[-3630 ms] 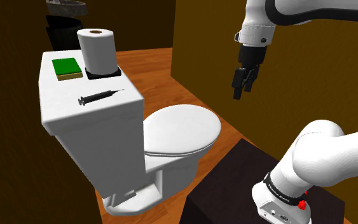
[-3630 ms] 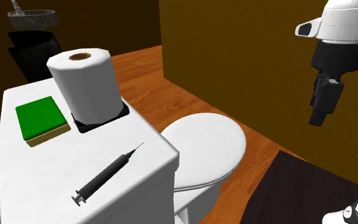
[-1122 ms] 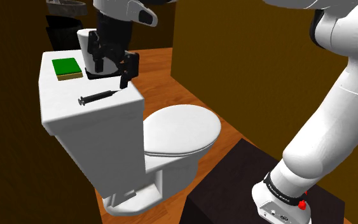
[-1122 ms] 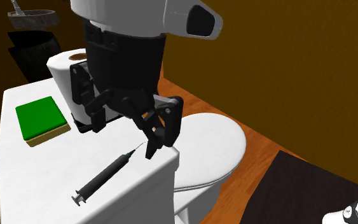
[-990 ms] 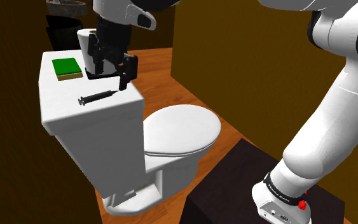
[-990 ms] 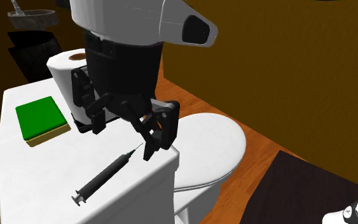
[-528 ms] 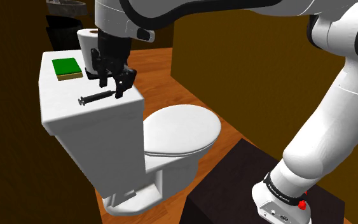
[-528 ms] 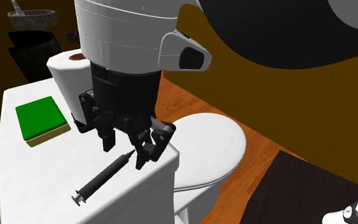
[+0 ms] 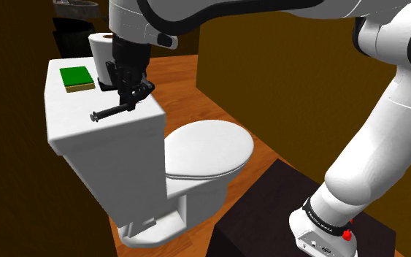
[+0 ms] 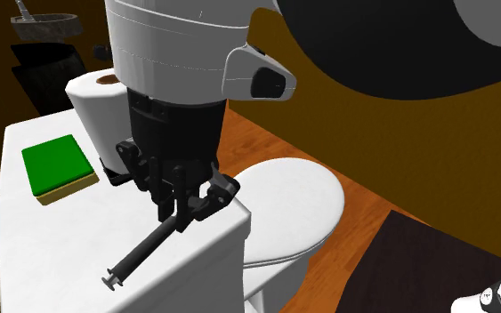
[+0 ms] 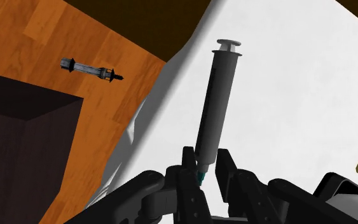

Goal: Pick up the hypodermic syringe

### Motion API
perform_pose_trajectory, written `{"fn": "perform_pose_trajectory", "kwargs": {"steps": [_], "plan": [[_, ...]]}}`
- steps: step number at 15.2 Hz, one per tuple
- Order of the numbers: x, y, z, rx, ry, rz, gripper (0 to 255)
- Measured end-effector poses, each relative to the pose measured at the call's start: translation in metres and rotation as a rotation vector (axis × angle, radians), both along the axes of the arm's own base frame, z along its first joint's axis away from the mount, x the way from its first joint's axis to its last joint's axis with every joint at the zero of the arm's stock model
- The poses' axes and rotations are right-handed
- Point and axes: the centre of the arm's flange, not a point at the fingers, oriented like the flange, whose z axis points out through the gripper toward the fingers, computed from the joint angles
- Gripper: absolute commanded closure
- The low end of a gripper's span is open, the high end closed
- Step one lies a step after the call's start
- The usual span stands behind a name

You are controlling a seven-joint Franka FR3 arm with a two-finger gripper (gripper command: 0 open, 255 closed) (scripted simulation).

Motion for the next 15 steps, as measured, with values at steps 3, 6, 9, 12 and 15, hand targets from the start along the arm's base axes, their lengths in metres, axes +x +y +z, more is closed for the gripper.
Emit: {"fn": "perform_pose_trajectory", "kwargs": {"steps": [3,6,9,12,15], "plan": [[0.0,0.0,0.006,0.0,0.0,0.0,255],[0.0,0.0,0.022,0.0,0.0,0.0,255],[-0.001,0.001,0.037,0.0,-0.001,0.0,255],[0.0,0.001,0.051,0.0,0.0,0.0,255],[0.0,-0.001,0.067,0.0,0.0,0.0,255]]}}
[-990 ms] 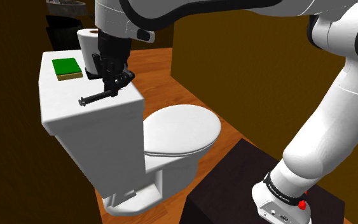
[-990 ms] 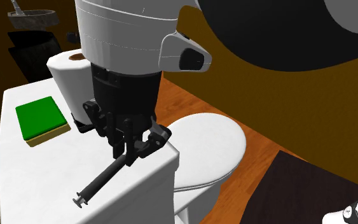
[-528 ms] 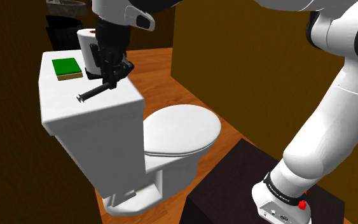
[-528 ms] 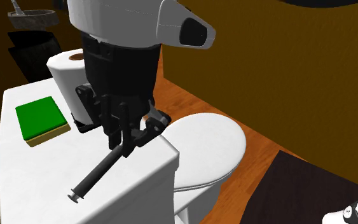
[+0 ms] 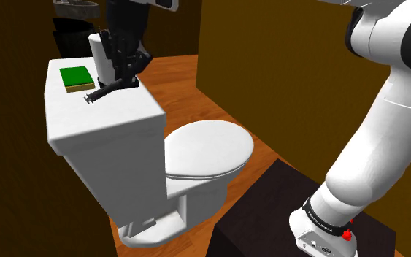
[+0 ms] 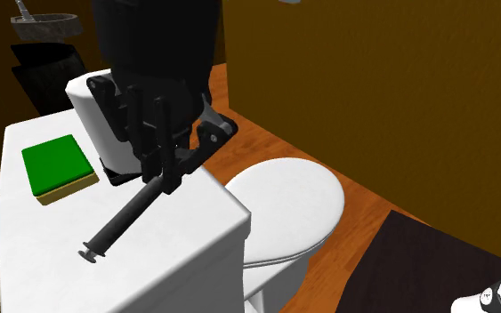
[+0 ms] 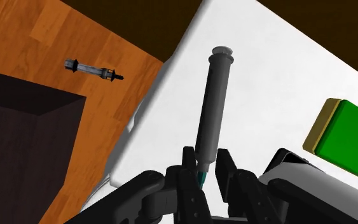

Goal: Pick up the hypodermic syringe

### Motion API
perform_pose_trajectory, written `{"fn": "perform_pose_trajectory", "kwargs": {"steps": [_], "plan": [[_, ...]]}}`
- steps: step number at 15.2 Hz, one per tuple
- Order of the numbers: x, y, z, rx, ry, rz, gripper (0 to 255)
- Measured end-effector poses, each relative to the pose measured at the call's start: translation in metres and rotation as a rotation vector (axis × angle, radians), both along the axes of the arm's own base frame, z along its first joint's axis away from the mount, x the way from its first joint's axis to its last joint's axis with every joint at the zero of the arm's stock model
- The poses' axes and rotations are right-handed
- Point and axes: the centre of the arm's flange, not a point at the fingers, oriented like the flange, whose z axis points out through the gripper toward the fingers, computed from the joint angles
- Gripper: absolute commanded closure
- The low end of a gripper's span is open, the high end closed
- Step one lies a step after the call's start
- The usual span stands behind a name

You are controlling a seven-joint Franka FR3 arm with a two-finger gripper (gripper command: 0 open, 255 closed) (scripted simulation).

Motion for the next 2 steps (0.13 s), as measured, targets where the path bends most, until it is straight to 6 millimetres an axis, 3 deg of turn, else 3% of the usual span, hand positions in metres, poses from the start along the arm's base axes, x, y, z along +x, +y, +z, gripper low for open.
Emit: {"fn": "perform_pose_trajectory", "kwargs": {"steps": [2], "plan": [[-0.0006,0.0006,0.01,0.0,0.0,0.0,255]]}}
